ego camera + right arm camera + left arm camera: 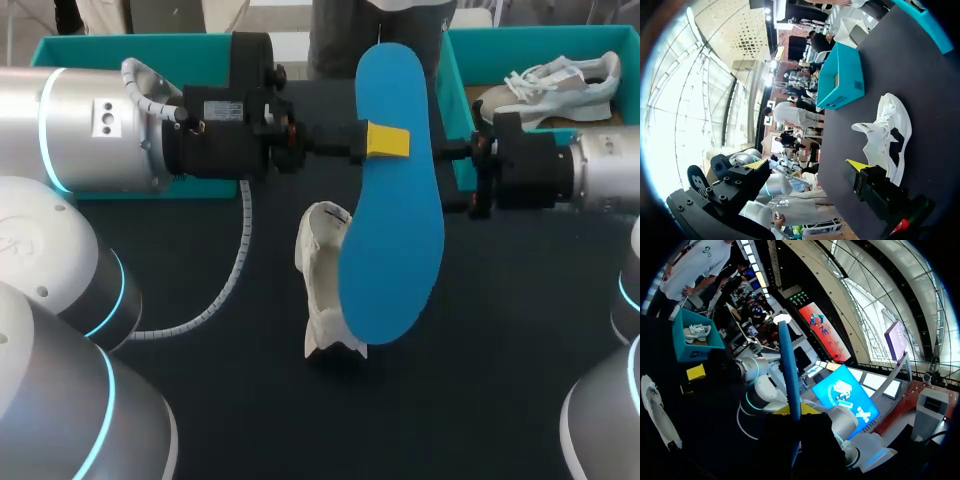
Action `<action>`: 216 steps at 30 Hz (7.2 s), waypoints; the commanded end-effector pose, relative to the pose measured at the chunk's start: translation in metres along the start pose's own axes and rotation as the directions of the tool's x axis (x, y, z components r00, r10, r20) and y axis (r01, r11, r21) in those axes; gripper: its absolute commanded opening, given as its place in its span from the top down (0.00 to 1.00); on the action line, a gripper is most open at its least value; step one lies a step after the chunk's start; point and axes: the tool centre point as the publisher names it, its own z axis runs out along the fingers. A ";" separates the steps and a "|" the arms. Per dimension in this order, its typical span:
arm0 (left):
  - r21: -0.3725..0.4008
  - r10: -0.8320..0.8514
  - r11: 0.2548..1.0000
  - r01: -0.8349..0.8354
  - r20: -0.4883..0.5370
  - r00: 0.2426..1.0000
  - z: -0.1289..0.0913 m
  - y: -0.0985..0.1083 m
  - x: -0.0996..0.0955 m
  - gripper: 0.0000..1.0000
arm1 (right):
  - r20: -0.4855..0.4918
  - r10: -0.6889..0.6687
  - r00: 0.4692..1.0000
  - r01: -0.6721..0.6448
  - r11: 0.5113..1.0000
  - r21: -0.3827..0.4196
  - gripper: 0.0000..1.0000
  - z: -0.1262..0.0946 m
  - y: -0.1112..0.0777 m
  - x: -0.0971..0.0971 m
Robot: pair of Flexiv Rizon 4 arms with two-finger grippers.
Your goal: Take the shoe out of the shoebox, open the shoe tongue, remove and reinsert the insole, then place the shoe into the shoebox
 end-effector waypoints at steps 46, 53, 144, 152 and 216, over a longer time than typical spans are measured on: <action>0.080 0.985 0.167 -0.983 0.025 0.170 -0.067 0.004 -0.056 1.00 | 0.032 0.004 0.999 -0.004 1.000 0.015 0.00 0.005 0.004 0.014; 0.080 0.985 0.167 -0.983 0.025 0.170 -0.067 0.004 -0.056 1.00 | 0.032 0.004 0.999 -0.004 1.000 0.015 0.00 0.005 0.004 0.014; 0.037 0.540 -0.841 -0.540 -0.002 -0.841 -0.070 0.008 -0.199 0.00 | -0.055 0.115 0.992 -0.108 0.987 0.116 1.00 0.051 0.009 0.003; 0.066 0.510 -0.841 -0.536 -0.230 -0.829 -0.090 -0.026 -0.206 0.00 | -0.056 0.134 0.989 -0.126 0.984 0.124 1.00 0.049 0.007 -0.007; -0.045 0.025 -0.855 -0.517 -0.999 0.045 -0.045 -0.100 -0.206 0.00 | 0.014 0.113 0.994 -0.114 0.986 0.121 1.00 0.061 -0.004 -0.015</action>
